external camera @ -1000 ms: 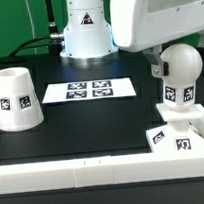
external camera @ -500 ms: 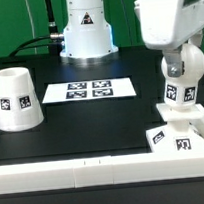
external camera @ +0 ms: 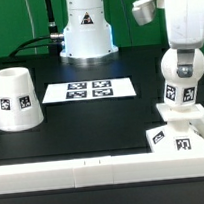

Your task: Assemble lamp

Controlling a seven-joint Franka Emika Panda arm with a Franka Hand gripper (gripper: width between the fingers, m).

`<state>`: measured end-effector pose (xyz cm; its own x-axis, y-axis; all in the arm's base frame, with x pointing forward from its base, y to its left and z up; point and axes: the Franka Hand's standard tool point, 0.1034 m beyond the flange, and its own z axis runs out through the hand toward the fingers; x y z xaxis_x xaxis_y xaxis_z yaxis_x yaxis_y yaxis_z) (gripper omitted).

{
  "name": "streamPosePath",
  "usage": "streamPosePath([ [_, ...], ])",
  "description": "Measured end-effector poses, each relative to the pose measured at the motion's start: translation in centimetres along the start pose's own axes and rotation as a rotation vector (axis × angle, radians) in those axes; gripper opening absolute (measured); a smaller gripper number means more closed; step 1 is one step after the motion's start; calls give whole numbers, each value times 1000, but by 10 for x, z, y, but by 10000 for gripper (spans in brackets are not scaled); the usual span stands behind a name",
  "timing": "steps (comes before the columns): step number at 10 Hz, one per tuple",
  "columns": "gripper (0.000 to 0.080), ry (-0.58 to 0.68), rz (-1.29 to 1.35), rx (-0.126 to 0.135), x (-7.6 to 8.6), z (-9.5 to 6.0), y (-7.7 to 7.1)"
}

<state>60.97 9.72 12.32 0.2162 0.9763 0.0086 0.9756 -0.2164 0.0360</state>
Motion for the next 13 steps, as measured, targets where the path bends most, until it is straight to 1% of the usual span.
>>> streamPosePath([
  [5,698,-25,-294,-1,-7,4,2],
  [7,694,-25,-295,-1,-9,4,2],
  [8,572,-25,-292,-1,-9,4,2],
  [11,574,-24,-268,2,-11,4,2],
  [12,574,-28,-223,17,-15,4,2],
  [13,574,-22,-91,23,-17,4,2],
])
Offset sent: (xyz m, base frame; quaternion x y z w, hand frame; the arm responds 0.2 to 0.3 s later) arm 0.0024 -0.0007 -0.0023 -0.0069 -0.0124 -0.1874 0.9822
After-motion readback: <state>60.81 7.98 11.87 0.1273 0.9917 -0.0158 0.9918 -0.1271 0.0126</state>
